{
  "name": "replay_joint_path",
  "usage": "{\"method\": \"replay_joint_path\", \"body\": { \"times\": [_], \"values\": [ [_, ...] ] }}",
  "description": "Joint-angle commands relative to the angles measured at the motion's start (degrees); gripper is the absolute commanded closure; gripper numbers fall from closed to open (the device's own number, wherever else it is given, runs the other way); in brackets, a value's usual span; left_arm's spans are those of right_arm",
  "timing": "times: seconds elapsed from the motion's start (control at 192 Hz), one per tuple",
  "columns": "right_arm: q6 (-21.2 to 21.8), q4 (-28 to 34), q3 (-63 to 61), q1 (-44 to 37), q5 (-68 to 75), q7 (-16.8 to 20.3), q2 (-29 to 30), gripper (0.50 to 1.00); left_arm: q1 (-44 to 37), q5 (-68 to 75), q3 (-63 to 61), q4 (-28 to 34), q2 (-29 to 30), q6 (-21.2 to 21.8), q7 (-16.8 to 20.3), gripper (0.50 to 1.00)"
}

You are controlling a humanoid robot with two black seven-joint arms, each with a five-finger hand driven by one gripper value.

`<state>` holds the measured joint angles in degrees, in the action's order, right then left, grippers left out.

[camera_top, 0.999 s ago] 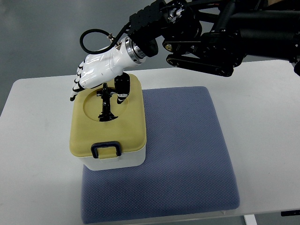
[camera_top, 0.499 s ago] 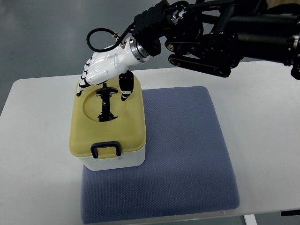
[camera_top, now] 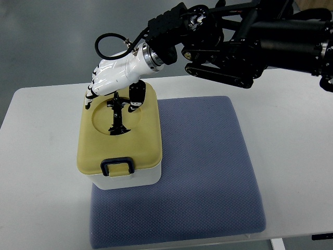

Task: Open white storage box with right hand
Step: 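Lower the right hand and close its fingers around the black lid handle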

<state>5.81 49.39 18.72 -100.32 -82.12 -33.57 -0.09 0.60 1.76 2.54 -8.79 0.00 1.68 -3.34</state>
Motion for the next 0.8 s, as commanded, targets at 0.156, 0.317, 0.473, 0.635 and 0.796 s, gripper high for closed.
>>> {"method": "replay_joint_path", "body": {
  "times": [0.156, 0.317, 0.473, 0.635, 0.796],
  "values": [
    [-0.4, 0.0, 0.0, 0.7, -0.1, 0.0, 0.0, 0.713, -0.1, 0.0, -0.1, 0.0, 0.0, 0.0, 0.0, 0.500],
    [-0.5, 0.0, 0.0, 1.4, -0.1, 0.0, 0.0, 0.836, 0.0, 0.0, 0.0, 0.0, 0.0, 0.0, 0.0, 0.500],
    [-1.1, 0.0, 0.0, 1.5, 0.0, 0.0, 0.0, 0.852, 0.0, 0.0, 0.0, 0.0, 0.0, 0.0, 0.0, 0.500],
    [-1.4, 0.0, 0.0, 1.6, 0.0, -0.1, 0.0, 0.916, 0.0, 0.0, 0.0, 0.0, 0.0, 0.0, 0.0, 0.500],
    [-2.7, 0.0, 0.0, 1.5, -0.1, -0.2, 0.0, 0.996, -0.1, 0.0, 0.0, 0.0, 0.0, 0.0, 0.0, 0.500]
  ]
}}
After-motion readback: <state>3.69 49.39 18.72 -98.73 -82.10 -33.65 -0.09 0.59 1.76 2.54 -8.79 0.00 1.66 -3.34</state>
